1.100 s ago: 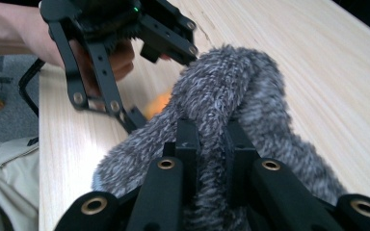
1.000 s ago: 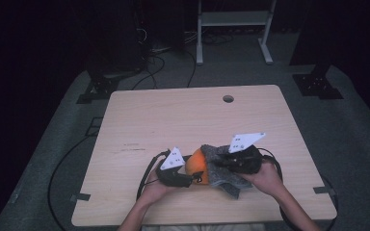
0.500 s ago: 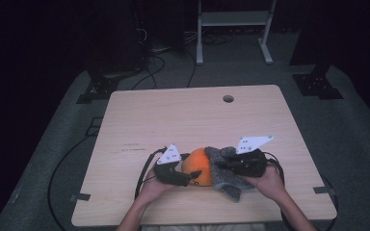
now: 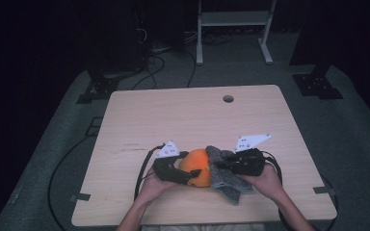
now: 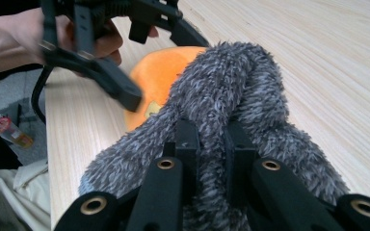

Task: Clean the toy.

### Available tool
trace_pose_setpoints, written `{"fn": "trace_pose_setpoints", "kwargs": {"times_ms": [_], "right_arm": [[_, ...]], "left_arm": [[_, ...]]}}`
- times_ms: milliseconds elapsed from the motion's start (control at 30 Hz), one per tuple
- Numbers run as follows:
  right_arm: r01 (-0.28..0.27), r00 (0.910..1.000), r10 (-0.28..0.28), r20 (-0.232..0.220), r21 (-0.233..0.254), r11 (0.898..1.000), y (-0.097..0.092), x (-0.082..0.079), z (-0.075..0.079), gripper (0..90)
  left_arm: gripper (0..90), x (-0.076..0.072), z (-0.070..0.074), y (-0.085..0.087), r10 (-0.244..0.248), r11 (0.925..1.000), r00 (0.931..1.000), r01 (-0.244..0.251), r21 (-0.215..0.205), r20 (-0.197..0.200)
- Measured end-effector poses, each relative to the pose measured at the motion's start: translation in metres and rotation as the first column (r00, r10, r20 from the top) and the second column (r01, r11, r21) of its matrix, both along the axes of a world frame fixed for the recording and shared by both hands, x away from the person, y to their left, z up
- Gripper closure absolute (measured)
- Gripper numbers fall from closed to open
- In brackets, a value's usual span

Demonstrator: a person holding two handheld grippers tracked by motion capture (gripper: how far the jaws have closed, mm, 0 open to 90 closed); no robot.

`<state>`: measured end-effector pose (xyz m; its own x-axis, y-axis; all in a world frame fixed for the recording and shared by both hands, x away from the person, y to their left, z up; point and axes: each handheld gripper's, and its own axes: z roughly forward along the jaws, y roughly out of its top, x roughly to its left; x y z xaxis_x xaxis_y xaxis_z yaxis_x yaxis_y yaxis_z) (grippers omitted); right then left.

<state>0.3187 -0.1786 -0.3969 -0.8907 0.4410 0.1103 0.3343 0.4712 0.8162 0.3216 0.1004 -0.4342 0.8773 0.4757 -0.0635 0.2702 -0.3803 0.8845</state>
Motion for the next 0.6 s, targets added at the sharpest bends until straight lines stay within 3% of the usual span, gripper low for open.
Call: {"fn": "trace_pose_setpoints", "kwargs": {"times_ms": [67, 133, 200, 300, 333, 433, 600], "right_arm": [[0.004, 1.0, -0.004, 0.001, 0.004, 1.0, -0.001, 0.001, 0.003, 79.2], [0.014, 0.9998, -0.014, 0.013, 0.001, 1.0, -0.003, 0.002, 0.006, 79.2], [0.02, 0.9997, -0.02, 0.013, 0.005, 1.0, -0.003, 0.004, 0.005, 79.3], [0.016, 0.9999, -0.016, -0.003, 0.01, 1.0, -0.002, 0.003, -0.004, 79.3], [0.013, 0.9999, -0.013, 0.0, 0.019, 1.0, -0.002, 0.001, -0.007, 79.3], [0.015, 0.9999, -0.015, -0.008, 0.036, 0.999, -0.005, 0.0, -0.011, 79.3], [0.019, 0.9985, -0.016, -0.052, 0.062, 0.998, -0.018, 0.0, -0.022, 79.3]], "left_arm": [[36.8, -0.003, 0.004, -0.002, 0.02, 0.9998, 0.9973, -0.019, -0.005, 0.071], [39.7, -0.005, 0.006, -0.005, 0.047, 0.9989, 0.991, -0.046, -0.009, 0.125], [35.6, -0.004, 0.005, -0.005, 0.043, 0.9991, 0.9929, -0.043, -0.002, 0.111], [18.5, 0.004, 0.001, 0.002, 0.04, 0.9971, 0.9989, -0.042, -0.063, -0.024], [18.2, 0.005, 0.0, 0.003, 0.035, 0.9974, 0.999, -0.037, -0.061, -0.029], [28.2, 0.002, -0.002, 0.004, 0.024, 0.9994, 0.9997, -0.025, -0.024, -0.005], [30.1, -0.003, -0.004, 0.005, -0.013, 0.9999, 0.9998, 0.012, 0.009, 0.017]]}}
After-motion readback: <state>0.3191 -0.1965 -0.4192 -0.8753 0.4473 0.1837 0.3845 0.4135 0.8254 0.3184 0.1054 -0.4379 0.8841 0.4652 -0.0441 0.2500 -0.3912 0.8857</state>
